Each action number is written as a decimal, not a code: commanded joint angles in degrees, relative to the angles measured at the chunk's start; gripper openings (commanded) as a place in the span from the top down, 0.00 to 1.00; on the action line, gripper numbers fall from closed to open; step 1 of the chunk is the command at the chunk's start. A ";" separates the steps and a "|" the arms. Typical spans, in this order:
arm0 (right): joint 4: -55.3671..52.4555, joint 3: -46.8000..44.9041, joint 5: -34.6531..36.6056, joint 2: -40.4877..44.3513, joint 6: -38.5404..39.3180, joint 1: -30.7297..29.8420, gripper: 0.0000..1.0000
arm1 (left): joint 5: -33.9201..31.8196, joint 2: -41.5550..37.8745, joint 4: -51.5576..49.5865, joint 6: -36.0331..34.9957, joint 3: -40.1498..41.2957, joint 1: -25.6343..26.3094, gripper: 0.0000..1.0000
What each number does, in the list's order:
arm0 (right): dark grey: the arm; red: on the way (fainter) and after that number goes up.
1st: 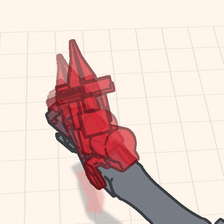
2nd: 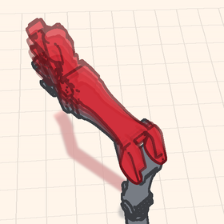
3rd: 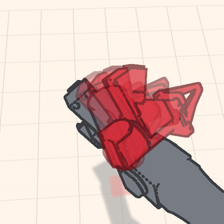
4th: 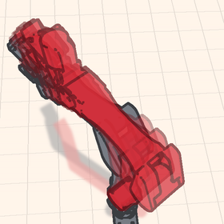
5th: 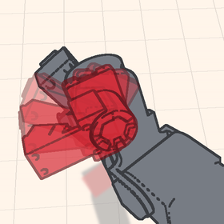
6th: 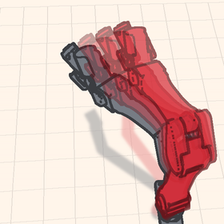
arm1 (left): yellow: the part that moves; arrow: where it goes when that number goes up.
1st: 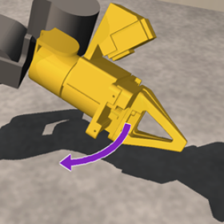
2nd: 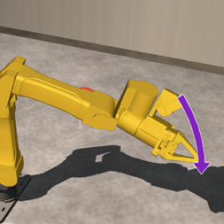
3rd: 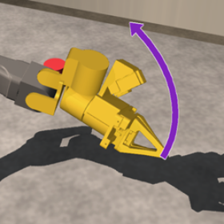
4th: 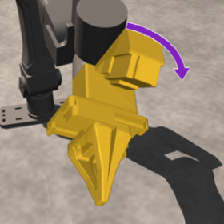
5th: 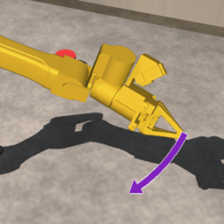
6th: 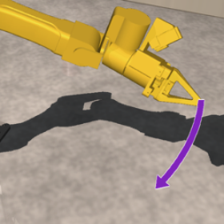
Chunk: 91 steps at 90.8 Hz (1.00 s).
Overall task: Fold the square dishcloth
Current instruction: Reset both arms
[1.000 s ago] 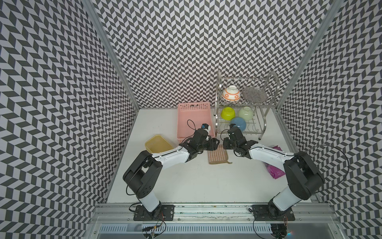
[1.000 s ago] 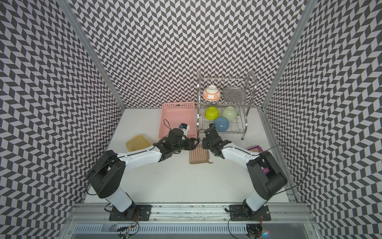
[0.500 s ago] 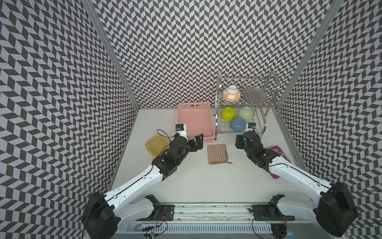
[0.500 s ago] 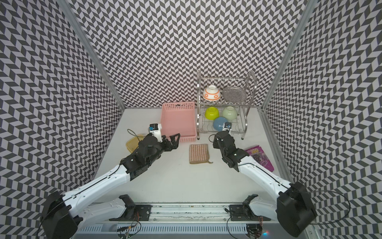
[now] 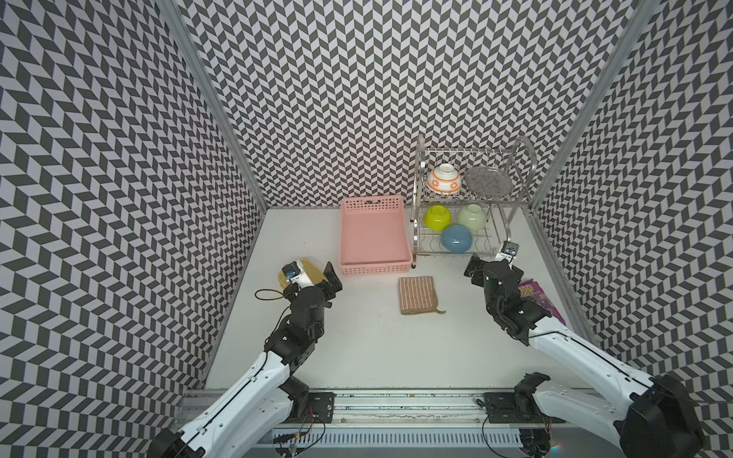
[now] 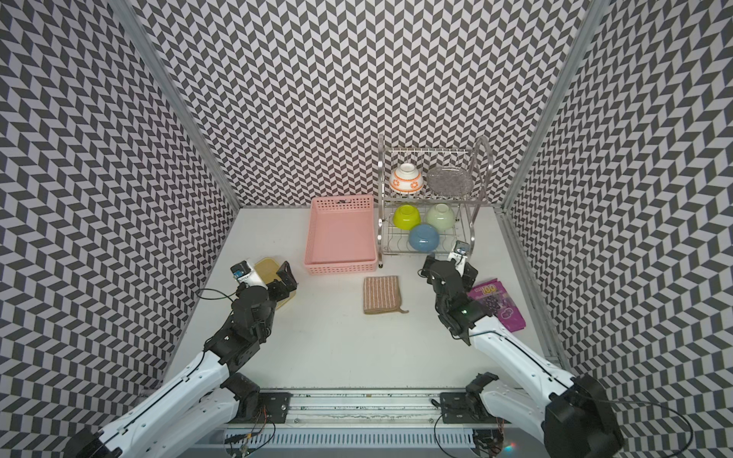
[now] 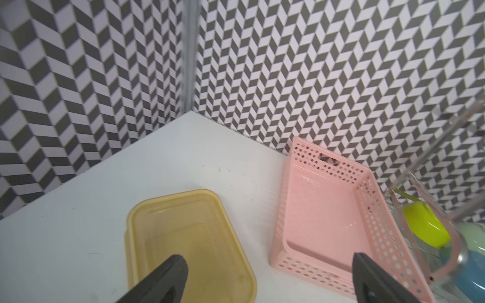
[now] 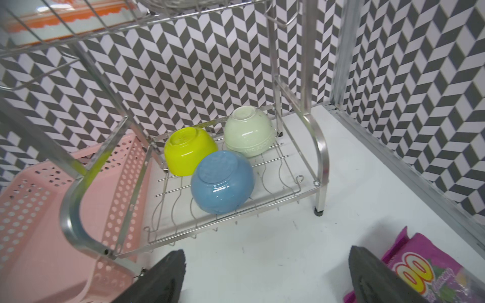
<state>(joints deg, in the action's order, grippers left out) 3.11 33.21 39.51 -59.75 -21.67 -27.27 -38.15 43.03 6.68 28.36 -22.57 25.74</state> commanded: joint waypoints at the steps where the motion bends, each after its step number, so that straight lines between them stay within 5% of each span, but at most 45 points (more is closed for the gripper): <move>1: 12.22 -4.56 1.55 3.32 5.23 1.95 0.00 | -0.22 0.08 7.77 -3.23 2.39 -5.78 0.00; 22: 30.30 -15.17 -3.75 5.00 14.14 7.70 0.00 | 9.82 4.45 17.00 -6.82 5.32 -19.90 0.00; 38: 34.13 -16.78 -10.45 -0.22 12.75 15.77 0.00 | 19.58 9.91 25.75 -10.17 6.40 -27.04 0.00; 61: 49.23 -21.47 -18.37 -10.99 11.63 22.49 0.00 | 26.42 15.01 36.43 -18.32 9.28 -29.76 0.00; 91: 63.57 -24.71 -25.66 -14.34 16.31 24.63 0.00 | 29.38 19.37 52.57 -22.84 16.52 -30.91 0.00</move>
<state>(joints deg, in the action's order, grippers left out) 56.03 9.15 17.98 -72.79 -8.27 -3.25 -11.18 60.93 49.34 8.51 -7.64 -4.73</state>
